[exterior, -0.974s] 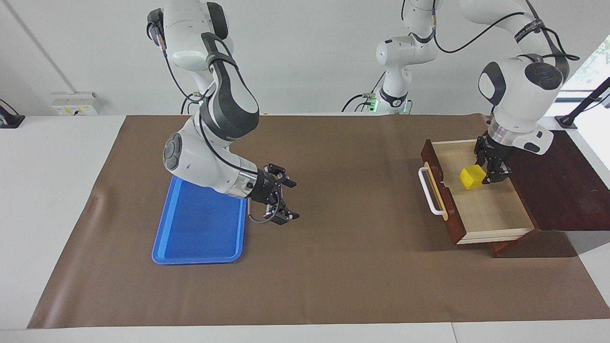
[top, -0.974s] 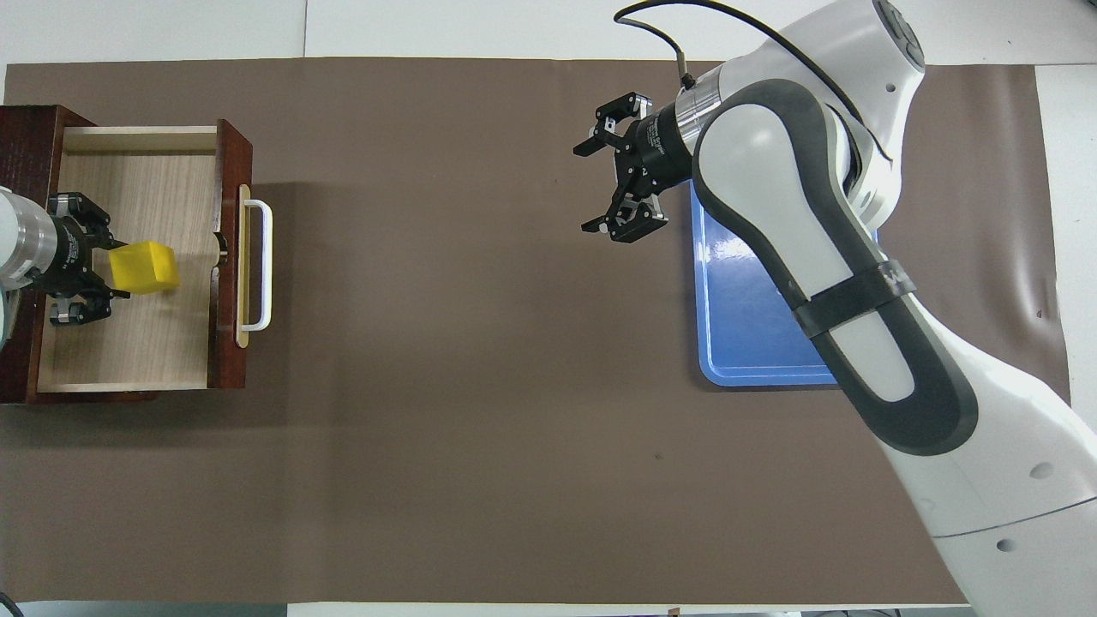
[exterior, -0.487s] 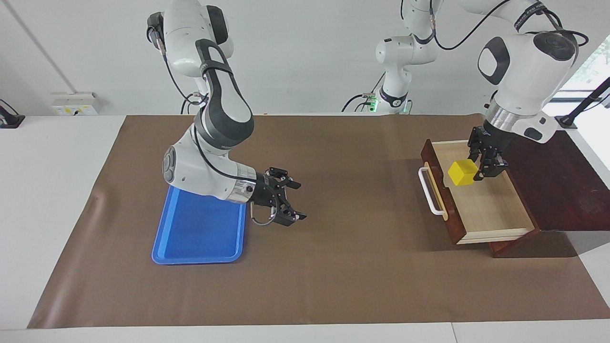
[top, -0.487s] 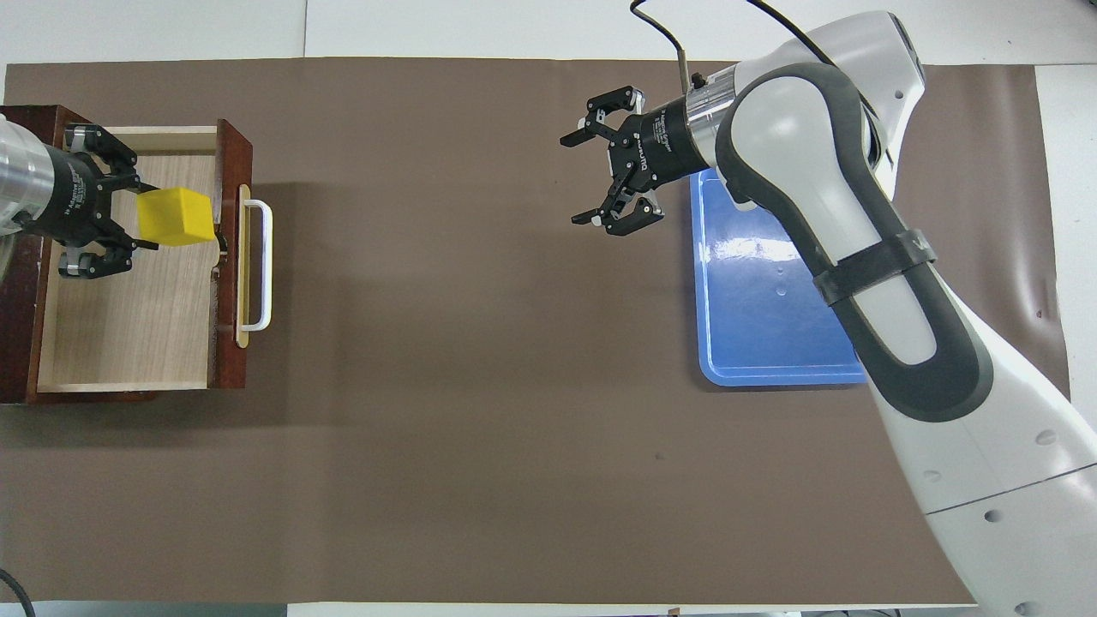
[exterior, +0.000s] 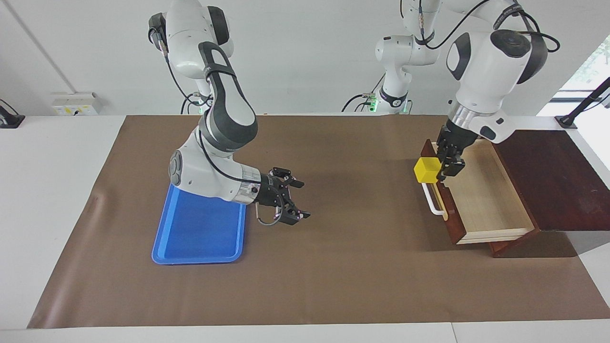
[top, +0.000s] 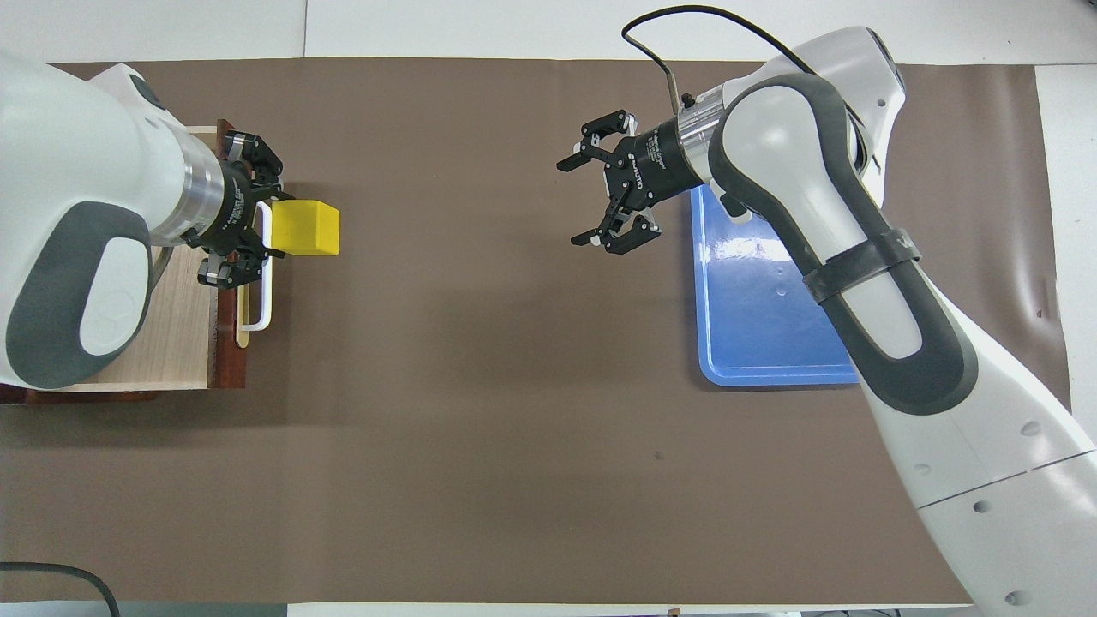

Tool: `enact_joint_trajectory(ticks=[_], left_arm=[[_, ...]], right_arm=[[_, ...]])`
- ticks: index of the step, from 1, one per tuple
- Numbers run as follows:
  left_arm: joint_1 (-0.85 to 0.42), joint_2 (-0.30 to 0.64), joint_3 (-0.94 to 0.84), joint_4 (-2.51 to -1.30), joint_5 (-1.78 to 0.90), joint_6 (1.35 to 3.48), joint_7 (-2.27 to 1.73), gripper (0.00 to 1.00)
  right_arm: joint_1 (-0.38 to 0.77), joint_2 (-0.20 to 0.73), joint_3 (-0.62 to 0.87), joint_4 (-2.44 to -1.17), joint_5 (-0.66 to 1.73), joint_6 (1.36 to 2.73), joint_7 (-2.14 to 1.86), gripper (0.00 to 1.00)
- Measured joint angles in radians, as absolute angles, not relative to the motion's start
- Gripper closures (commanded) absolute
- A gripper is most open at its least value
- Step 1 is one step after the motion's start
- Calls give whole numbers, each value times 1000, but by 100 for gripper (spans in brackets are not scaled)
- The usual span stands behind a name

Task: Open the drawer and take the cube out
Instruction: 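Lift the cube out with the left gripper toward the right gripper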

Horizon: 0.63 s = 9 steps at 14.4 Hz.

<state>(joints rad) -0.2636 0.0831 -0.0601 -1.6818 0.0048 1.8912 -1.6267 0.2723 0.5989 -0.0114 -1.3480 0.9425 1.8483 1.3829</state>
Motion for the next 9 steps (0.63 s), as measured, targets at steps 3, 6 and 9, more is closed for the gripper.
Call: enact_joint_trajectory(ticks=[3, 6, 9], left_arm=[[-303, 86, -60, -1682, 5, 1914, -1765, 100], [-337, 95, -59, -1682, 5, 1934, -1874, 100], [-362, 118, -59, -1683, 5, 1938, -1987, 100]], right_arm=[[280, 599, -10, -1363, 943, 1848, 1383, 0], [279, 598, -11, -1368, 943, 1847, 1383, 0], [278, 598, -11, -1370, 943, 1854, 1383, 0]])
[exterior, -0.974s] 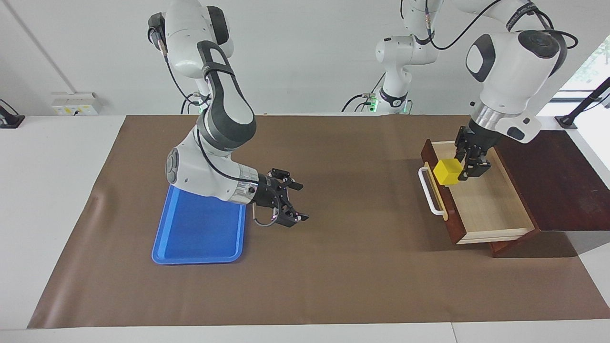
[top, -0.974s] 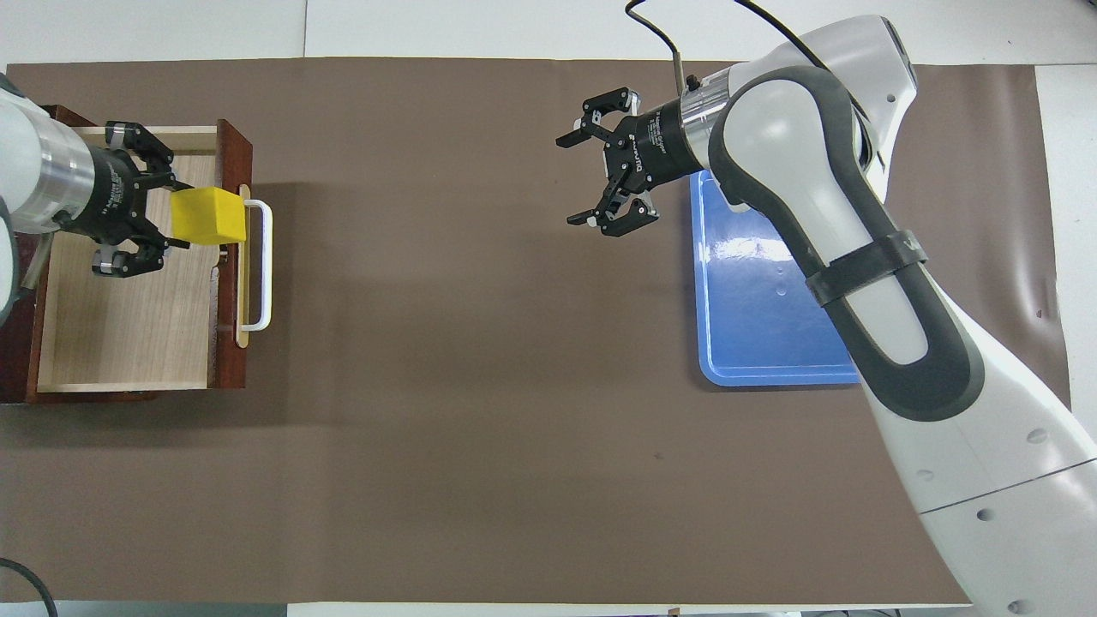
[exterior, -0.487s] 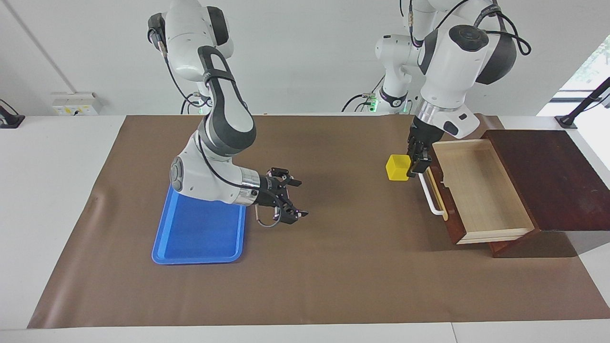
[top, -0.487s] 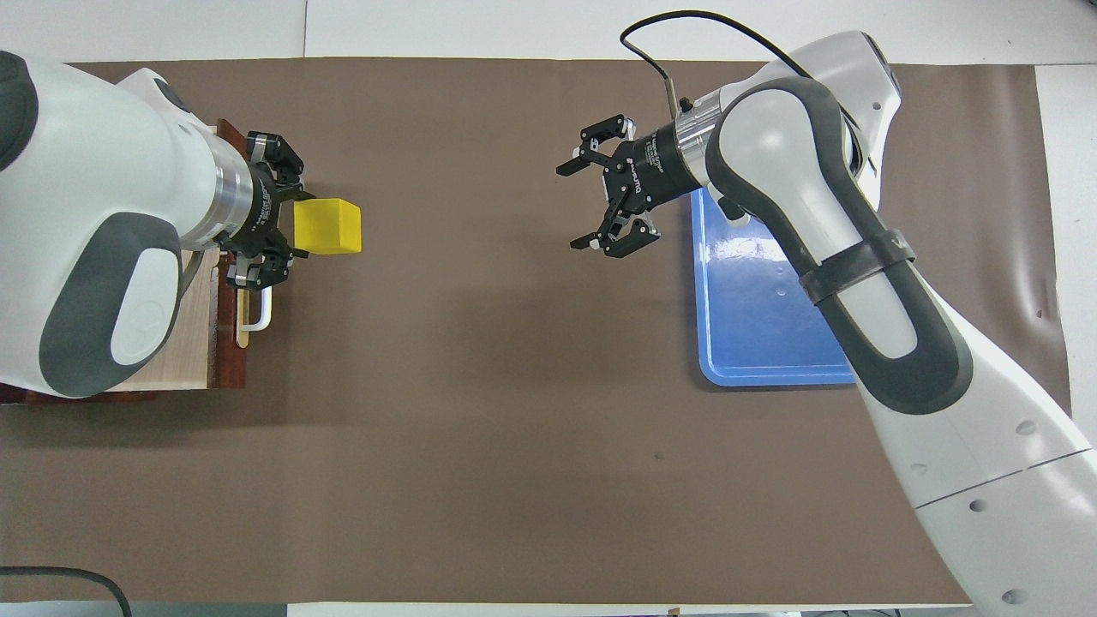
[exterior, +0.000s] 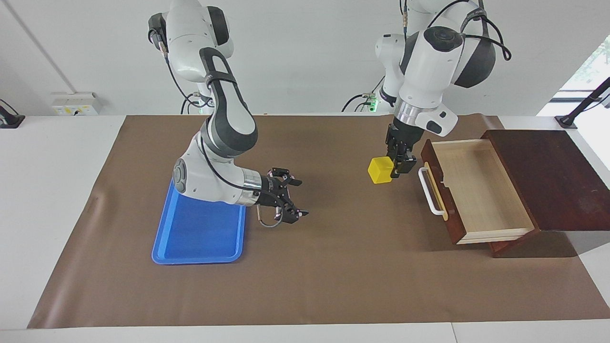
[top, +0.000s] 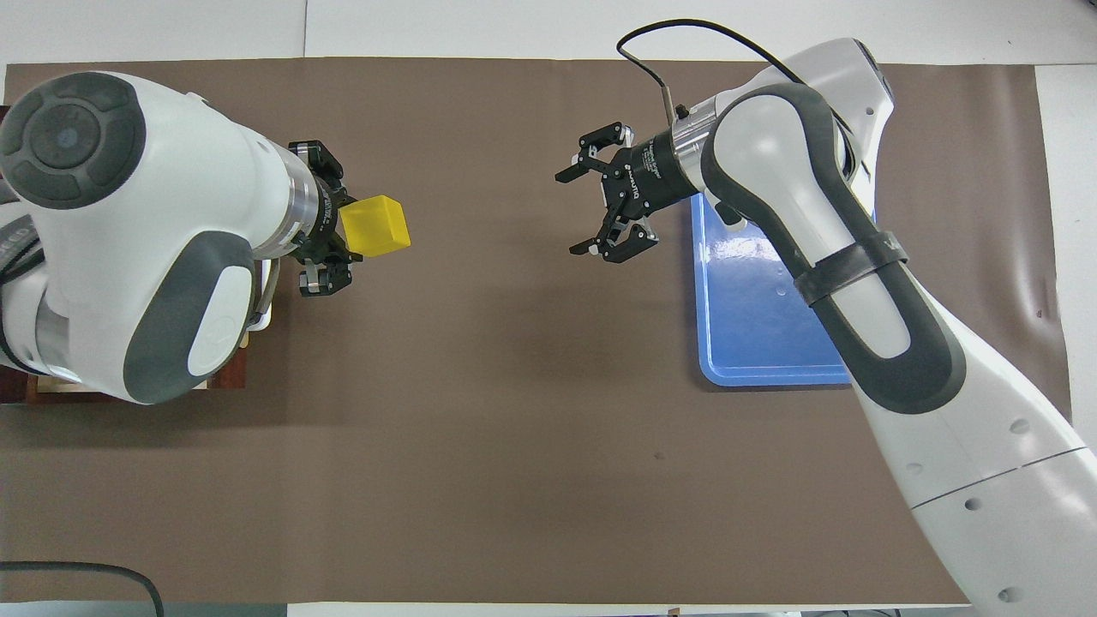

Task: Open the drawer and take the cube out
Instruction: 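Lift the cube out with the left gripper toward the right gripper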

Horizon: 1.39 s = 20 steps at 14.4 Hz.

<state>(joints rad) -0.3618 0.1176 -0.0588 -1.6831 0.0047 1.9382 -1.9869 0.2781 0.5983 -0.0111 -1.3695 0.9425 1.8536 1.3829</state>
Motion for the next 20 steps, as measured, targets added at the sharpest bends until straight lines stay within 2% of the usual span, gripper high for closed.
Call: enact_joint_trajectory(ticks=[6, 20], left_arm=[[-450, 173, -59, -1683, 5, 2000, -2089, 100], [-489, 200, -57, -1682, 10, 2096, -2139, 100]], right_arm=[[310, 598, -9, -1370, 943, 1980, 1344, 0], [362, 597, -8, -1385, 943, 1985, 1403, 0]])
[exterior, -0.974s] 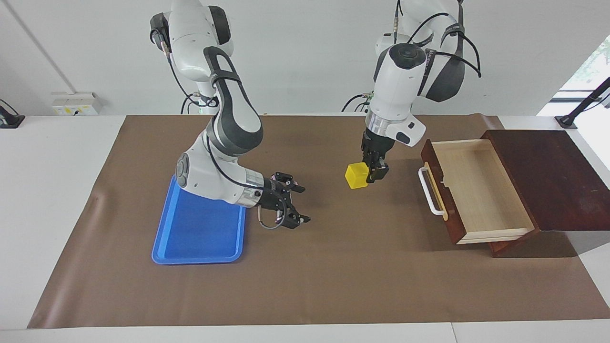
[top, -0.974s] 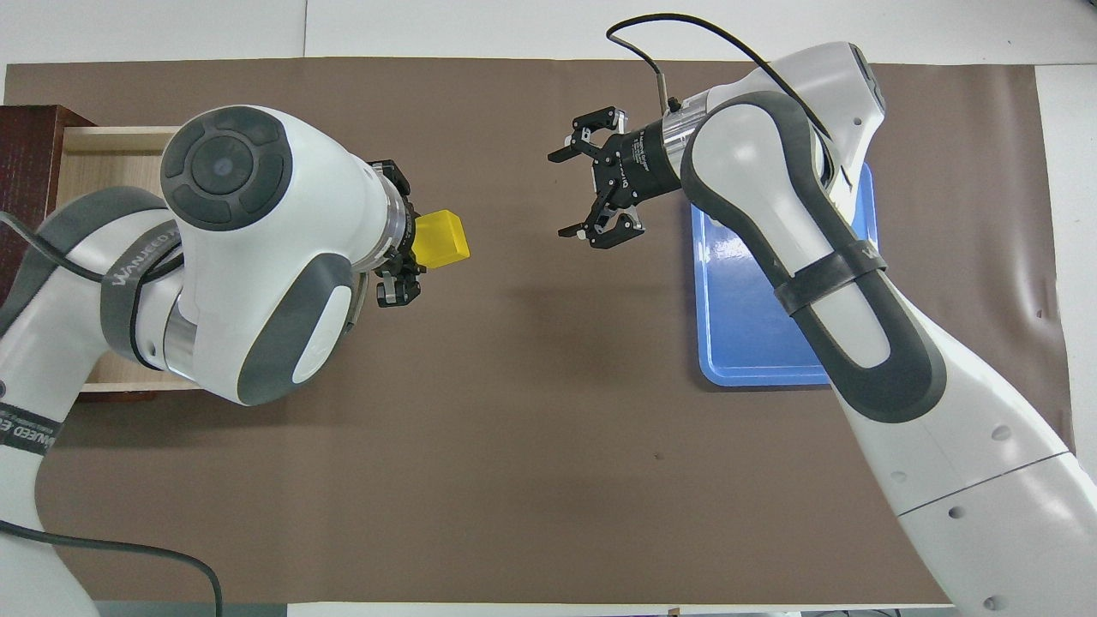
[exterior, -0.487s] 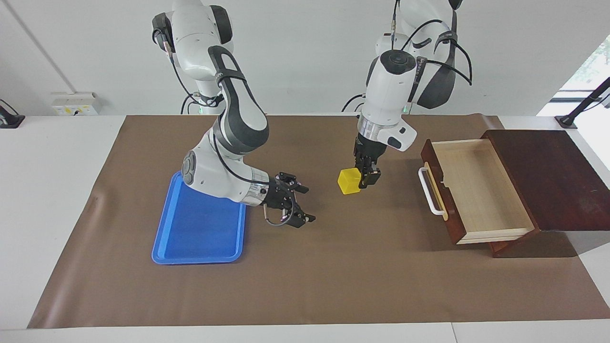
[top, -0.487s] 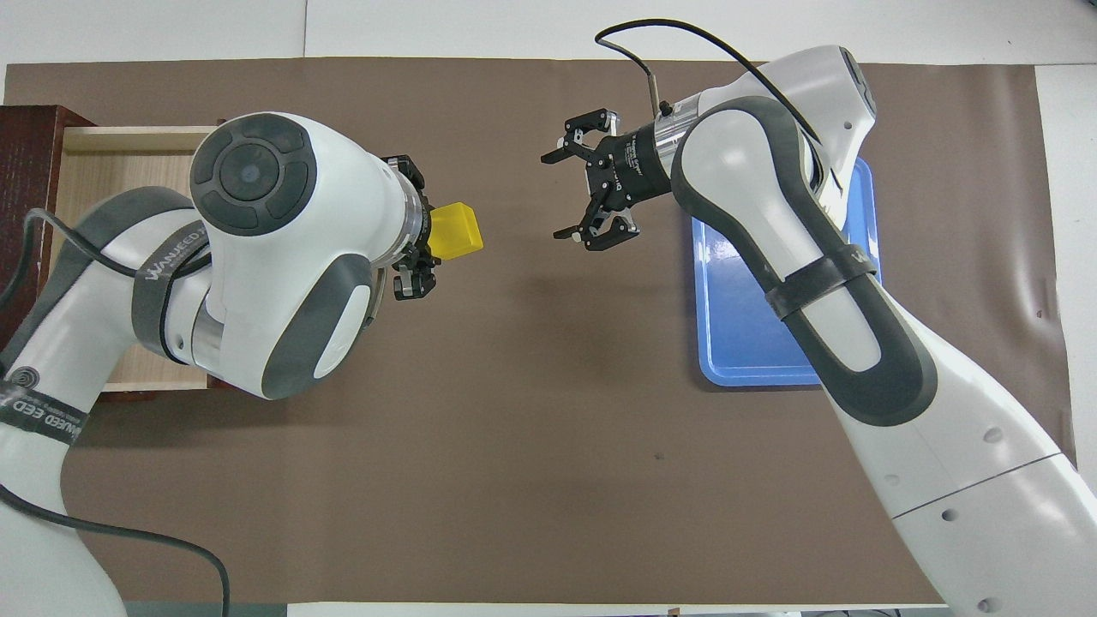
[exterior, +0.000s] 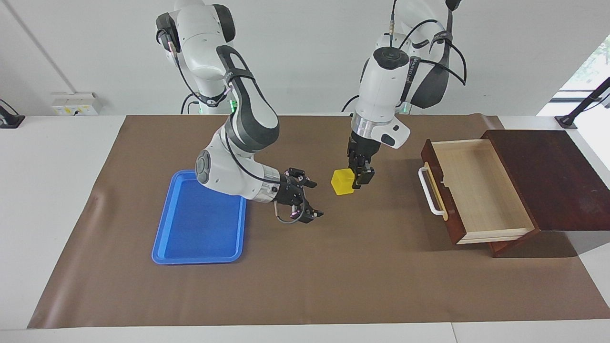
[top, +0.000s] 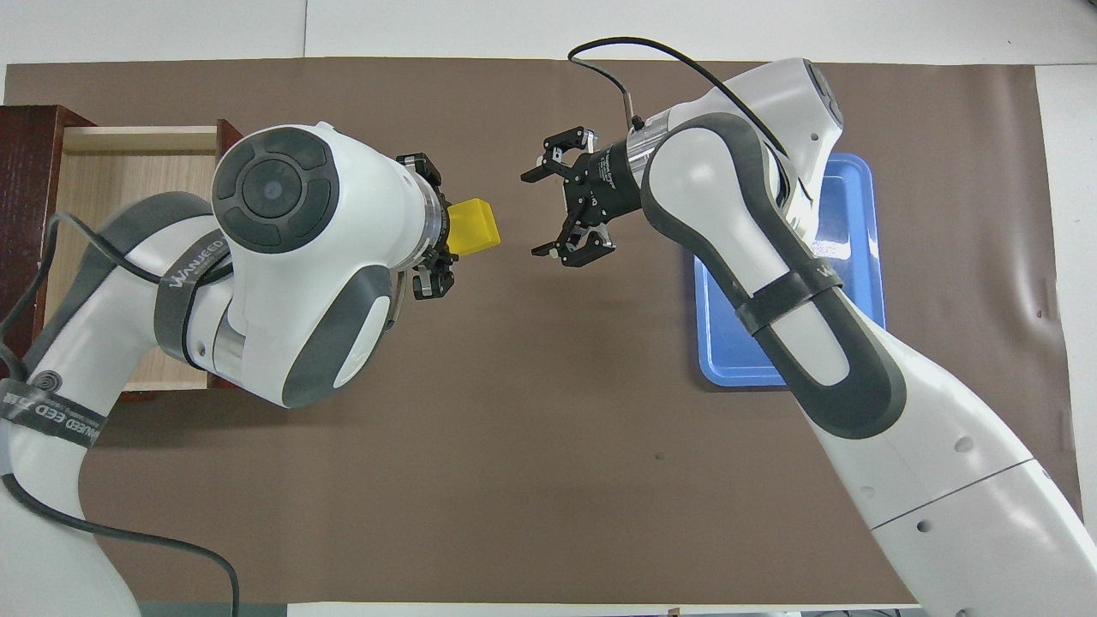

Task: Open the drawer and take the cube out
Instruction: 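Lift the cube out with the left gripper toward the right gripper, then grasp the yellow cube with the right gripper and open the left gripper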

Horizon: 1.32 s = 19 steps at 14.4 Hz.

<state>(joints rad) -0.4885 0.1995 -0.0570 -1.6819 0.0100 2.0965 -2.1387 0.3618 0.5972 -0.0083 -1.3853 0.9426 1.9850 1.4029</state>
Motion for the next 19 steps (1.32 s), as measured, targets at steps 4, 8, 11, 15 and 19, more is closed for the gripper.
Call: enact_joint_trajectory(ticks=[4, 8, 11, 15, 19], left_arm=[[-498, 219, -57, -1677, 10, 2106, -2139, 100], [-503, 235, -57, -1667, 10, 2105, -2139, 100], [-504, 268, -56, -1635, 10, 2071, -2139, 100], [-528, 344, -57, -1550, 10, 2026, -2141, 100], [-532, 355, -56, -1532, 10, 2016, -2141, 100]], right_arm=[[367, 597, -8, -1391, 943, 1992, 1405, 0], [369, 597, -8, -1409, 943, 2002, 1445, 0], [372, 594, -8, -1417, 943, 2002, 1460, 0], [390, 586, -8, -1430, 943, 2007, 1400, 0], [396, 579, -8, -1464, 943, 2043, 1279, 0]])
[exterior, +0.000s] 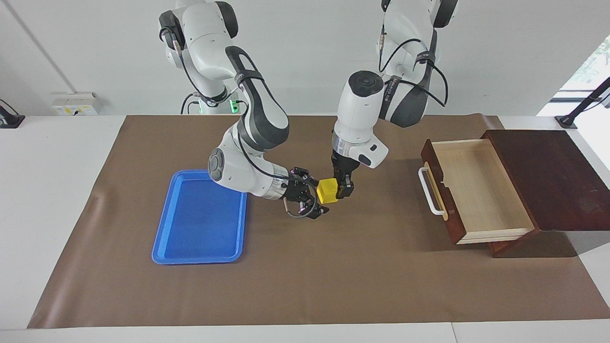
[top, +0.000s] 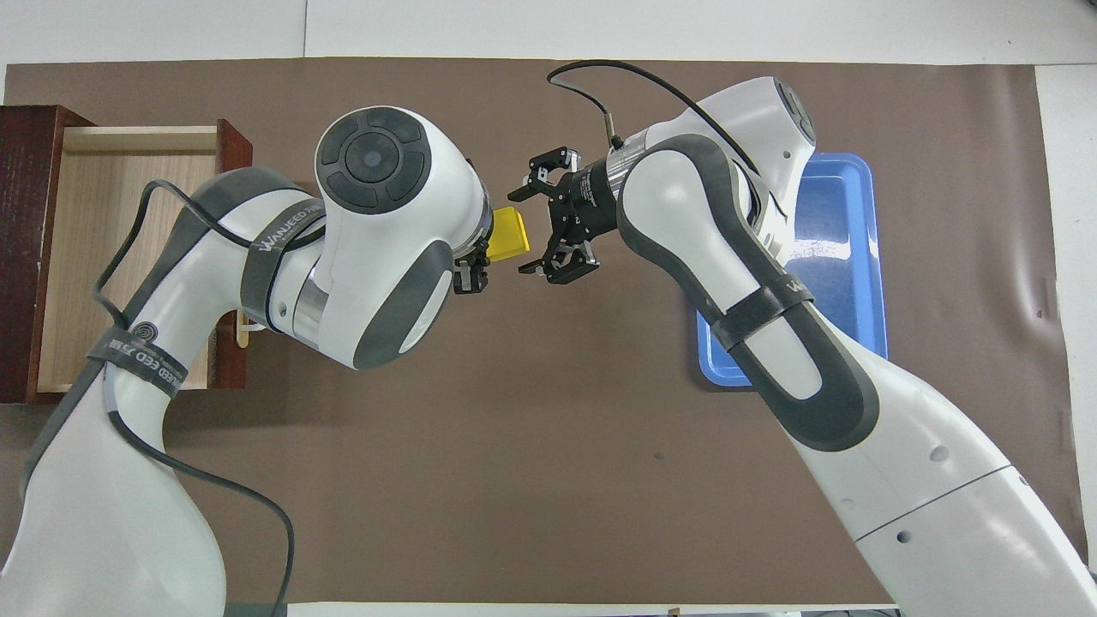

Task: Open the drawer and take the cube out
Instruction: 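Grasp the yellow cube with the right gripper and open the left gripper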

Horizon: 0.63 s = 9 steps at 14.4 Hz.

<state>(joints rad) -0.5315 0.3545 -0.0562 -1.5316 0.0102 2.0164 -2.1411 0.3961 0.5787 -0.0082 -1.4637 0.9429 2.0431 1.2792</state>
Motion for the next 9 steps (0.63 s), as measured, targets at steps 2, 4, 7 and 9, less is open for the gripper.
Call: enact_joint_trajectory(ticks=[2, 4, 7, 9], left_arm=[[-532, 354, -55, -1529, 10, 2012, -2141, 100], [-532, 354, -55, -1528, 10, 2010, -2141, 100], [-532, 355, -55, -1528, 10, 2008, -2141, 100], [-532, 355, -55, -1528, 10, 2008, -2141, 100]], right_arm=[[406, 576, -8, -1473, 943, 2049, 1267, 0], [411, 573, -8, -1477, 943, 2052, 1267, 0], [412, 571, -10, -1483, 943, 2053, 1266, 0], [412, 571, -10, -1483, 943, 2053, 1256, 0]])
